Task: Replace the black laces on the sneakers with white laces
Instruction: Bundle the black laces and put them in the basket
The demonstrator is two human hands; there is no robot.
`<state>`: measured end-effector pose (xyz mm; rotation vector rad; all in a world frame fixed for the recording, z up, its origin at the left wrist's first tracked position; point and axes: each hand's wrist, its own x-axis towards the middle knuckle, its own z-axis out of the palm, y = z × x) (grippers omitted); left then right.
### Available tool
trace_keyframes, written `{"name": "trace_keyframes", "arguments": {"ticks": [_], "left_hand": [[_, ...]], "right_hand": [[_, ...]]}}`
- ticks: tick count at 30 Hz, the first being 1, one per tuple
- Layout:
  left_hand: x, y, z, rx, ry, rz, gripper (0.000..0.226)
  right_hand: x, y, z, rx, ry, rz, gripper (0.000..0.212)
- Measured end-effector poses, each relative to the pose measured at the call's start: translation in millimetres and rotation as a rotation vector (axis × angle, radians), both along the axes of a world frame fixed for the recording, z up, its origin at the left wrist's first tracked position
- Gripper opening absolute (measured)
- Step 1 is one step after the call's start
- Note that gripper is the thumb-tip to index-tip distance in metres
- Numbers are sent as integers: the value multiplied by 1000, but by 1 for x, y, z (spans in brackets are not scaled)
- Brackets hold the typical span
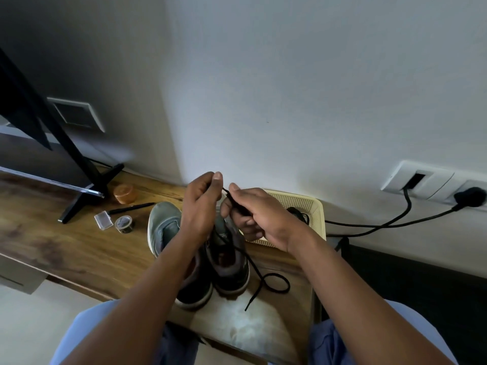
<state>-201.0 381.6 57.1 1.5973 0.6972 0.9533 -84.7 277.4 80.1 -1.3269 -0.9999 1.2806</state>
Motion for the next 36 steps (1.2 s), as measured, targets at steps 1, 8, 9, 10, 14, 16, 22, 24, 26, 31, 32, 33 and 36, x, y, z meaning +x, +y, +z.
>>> {"name": "trace_keyframes", "arguments": {"ticks": [1, 8, 9, 10, 14, 16, 22, 24, 26, 31, 32, 33, 36], "left_hand": [[-1, 0, -1, -23, -1, -3, 52], [12, -27, -18, 126, 233, 30, 32], [12, -32, -19, 227, 294, 35, 31], [12, -36, -19, 313, 329, 25, 33], [12, -44, -20, 532, 346, -64, 38], [12, -45, -18, 551, 335, -91, 37], [12, -45, -8, 605, 273, -162, 32], [11, -45, -5, 617, 251, -188, 28], [10, -43, -2, 621, 239, -206, 25], [4, -31, 4, 560, 220, -128, 23], [3, -27, 5, 537, 226, -89, 23], [2, -24, 5, 501, 225, -57, 25], [2, -17, 2, 345, 191, 1, 33]], "right_hand": [[-1, 0, 2, 26, 69, 13, 48], [15, 3, 12, 318, 524, -180, 30], [19, 3, 13, 338, 549, -240, 30], [24, 3, 13, 352, 568, -292, 30], [37, -1, 6, 395, 511, -449, 31], [39, -1, 4, 373, 372, -508, 31], [28, 2, 0, 233, -57, -543, 34], [22, 4, -3, 155, -151, -496, 35], [18, 5, -5, 59, -234, -428, 37], [20, -4, -1, -166, -224, -223, 44], [19, -5, 0, -172, -192, -194, 45], [18, -6, 0, -166, -162, -180, 50], [20, -7, -2, -147, -78, -139, 74]]}}
